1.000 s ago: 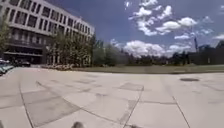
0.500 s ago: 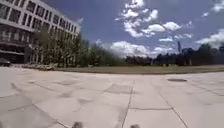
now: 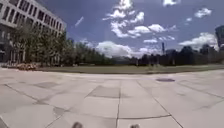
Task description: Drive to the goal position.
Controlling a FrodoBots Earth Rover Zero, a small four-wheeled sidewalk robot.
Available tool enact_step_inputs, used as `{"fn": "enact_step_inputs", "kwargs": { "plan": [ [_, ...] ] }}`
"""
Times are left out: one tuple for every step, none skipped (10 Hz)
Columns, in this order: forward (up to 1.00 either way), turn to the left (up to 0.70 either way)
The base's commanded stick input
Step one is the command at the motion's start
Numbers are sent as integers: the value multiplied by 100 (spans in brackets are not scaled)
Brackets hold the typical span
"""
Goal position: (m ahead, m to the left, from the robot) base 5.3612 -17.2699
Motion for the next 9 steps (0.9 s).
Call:
{"fn": "enact_step_inputs", "kwargs": {
  "plan": [
    [70, 0],
    [70, 0],
    [70, 0],
    [70, 0],
    [70, 0],
    [70, 0],
    [70, -2],
    [70, -9],
    [70, -24]
  ]
}}
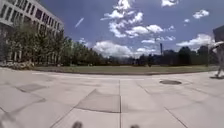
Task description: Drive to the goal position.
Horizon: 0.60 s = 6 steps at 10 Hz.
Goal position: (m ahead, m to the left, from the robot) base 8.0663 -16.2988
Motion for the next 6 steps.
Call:
{"fn": "enact_step_inputs", "kwargs": {
  "plan": [
    [70, -30],
    [70, -31],
    [70, -17],
    [70, -3],
    [70, 0],
    [70, 0]
  ]
}}
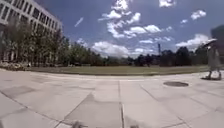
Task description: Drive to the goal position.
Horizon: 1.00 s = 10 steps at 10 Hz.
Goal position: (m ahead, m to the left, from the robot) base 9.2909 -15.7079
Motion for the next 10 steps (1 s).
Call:
{"fn": "enact_step_inputs", "kwargs": {
  "plan": [
    [70, 0],
    [70, 0],
    [70, 0],
    [70, -1],
    [70, -31],
    [70, -31],
    [70, -31],
    [70, -31],
    [70, -31],
    [70, -31]
  ]
}}
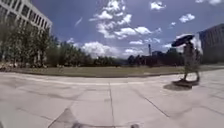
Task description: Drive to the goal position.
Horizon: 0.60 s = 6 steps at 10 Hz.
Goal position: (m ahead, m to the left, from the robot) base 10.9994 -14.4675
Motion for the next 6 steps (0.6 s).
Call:
{"fn": "enact_step_inputs", "kwargs": {
  "plan": [
    [70, -31],
    [70, -31],
    [70, -31],
    [70, -31],
    [70, -31],
    [70, -31]
  ]
}}
